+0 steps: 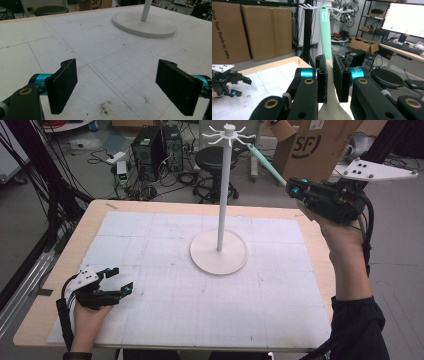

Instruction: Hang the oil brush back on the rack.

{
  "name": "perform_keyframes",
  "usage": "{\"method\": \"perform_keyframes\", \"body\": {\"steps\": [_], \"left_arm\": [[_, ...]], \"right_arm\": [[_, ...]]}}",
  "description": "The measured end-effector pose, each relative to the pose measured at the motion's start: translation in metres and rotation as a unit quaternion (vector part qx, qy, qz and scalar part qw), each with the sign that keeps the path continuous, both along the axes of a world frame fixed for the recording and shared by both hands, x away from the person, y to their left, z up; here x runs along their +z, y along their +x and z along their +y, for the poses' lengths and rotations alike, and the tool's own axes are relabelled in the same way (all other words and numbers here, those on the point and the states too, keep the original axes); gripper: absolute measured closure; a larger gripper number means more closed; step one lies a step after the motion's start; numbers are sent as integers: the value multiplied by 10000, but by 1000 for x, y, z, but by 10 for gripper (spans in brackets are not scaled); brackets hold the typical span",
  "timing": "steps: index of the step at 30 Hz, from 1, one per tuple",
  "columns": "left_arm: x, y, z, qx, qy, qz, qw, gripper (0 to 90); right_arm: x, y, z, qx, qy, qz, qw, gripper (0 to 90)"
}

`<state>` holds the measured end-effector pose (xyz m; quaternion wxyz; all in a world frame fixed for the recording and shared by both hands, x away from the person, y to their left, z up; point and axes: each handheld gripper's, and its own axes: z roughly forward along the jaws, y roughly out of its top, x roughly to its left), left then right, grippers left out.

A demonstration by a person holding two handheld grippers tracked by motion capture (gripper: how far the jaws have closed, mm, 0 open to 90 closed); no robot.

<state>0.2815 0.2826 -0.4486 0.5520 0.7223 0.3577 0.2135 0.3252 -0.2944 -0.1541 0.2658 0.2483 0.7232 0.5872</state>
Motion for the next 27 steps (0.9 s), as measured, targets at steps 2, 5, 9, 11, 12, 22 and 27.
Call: {"method": "perform_keyframes", "body": {"steps": [2,5,9,11,12,22,27], "left_arm": [[0,0,0,-4,-4,-1,10000,183],[0,0,0,0,3,-1,10000,183],[0,0,0,-14,0,5,10000,184],[0,0,0,-15,0,4,10000,184],[0,0,0,-21,-4,9,10000,184],[0,0,0,-27,18,-1,10000,185],[0,0,0,-26,9,3,10000,185]], "right_arm": [[-1,1,0,9,2,4,10000,830],[-2,2,1,-14,4,21,10000,829],[-4,4,2,-27,10,23,10000,830],[-4,5,3,8,22,-19,10000,830],[-4,4,3,19,26,3,10000,830],[-2,3,-4,-64,143,-16,9999,829],[-2,6,-2,-38,129,-22,9999,829]]}}
